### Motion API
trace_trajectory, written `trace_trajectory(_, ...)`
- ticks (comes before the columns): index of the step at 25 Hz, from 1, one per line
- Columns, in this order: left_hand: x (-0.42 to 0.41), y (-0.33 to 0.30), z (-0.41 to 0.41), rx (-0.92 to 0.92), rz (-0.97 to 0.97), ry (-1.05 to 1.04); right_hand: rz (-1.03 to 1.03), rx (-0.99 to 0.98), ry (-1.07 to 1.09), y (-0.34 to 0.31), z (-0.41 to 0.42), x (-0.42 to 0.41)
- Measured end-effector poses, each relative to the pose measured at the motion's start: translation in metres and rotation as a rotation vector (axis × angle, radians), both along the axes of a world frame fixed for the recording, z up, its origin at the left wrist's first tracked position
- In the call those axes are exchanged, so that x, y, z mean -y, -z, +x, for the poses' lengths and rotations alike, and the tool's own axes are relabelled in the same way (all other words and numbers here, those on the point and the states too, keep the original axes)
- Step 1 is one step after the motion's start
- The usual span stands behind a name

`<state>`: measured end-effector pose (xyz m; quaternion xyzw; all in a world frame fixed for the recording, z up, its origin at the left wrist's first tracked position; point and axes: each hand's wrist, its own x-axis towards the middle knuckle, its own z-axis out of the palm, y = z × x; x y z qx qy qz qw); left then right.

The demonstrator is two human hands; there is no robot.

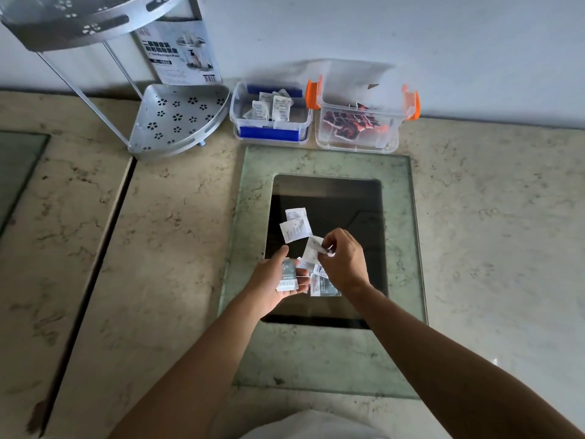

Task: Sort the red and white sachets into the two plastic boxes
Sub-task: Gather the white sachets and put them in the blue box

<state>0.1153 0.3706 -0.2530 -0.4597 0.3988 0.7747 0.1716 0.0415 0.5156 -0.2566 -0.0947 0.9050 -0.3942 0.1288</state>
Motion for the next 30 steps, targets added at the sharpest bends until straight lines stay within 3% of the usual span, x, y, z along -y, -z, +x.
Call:
trace_trajectory(2, -0.003, -0.003, 0.0, -0.043, 0.077, 0.009, -0.031, 0.013, -0.255, -0.009, 0.017, 0.0)
trace_trajectory(4, -0.002, -0.003, 0.003, -0.064, 0.077, 0.014, -0.053, 0.147, -0.453, -0.011, 0.027, -0.003)
trace_trajectory(5, -0.002, -0.003, 0.005, -0.074, 0.071, 0.011, -0.076, 0.209, -0.429, -0.01, 0.027, -0.004)
trace_trajectory(7, 0.001, -0.003, 0.01, -0.08, 0.052, -0.028, -0.089, 0.206, -0.164, -0.005, 0.018, -0.003)
trace_trajectory(9, 0.005, -0.006, 0.016, -0.079, 0.067, -0.067, 0.102, 0.113, 0.068, 0.001, 0.004, -0.002)
trace_trajectory(13, 0.014, -0.001, 0.024, -0.02, 0.089, -0.158, 0.432, 0.203, -0.046, 0.01, -0.006, 0.007)
trace_trajectory(15, 0.016, 0.0, 0.025, -0.01, 0.06, -0.148, 0.378, 0.116, -0.053, 0.011, -0.008, 0.011)
trace_trajectory(18, 0.016, 0.0, 0.023, -0.014, 0.052, -0.136, 0.082, 0.06, -0.014, 0.003, -0.005, 0.015)
trace_trajectory(20, 0.015, -0.001, 0.019, -0.025, 0.088, -0.141, -0.036, 0.112, -0.172, -0.008, 0.006, 0.016)
trace_trajectory(23, 0.01, 0.0, 0.016, -0.038, 0.081, -0.137, 0.004, 0.256, -0.498, -0.013, 0.025, 0.014)
trace_trajectory(24, 0.01, 0.0, 0.017, -0.037, 0.055, -0.138, -0.001, 0.283, -0.456, -0.01, 0.025, 0.012)
trace_trajectory(26, 0.011, 0.001, 0.021, -0.024, 0.012, -0.136, 0.003, 0.204, -0.162, -0.004, 0.019, 0.006)
trace_trajectory(28, 0.014, 0.001, 0.025, -0.007, 0.017, -0.146, 0.189, 0.097, 0.035, 0.005, 0.011, -0.004)
trace_trajectory(30, 0.016, 0.0, 0.03, 0.013, 0.041, -0.156, 0.411, 0.131, 0.035, 0.01, 0.006, -0.011)
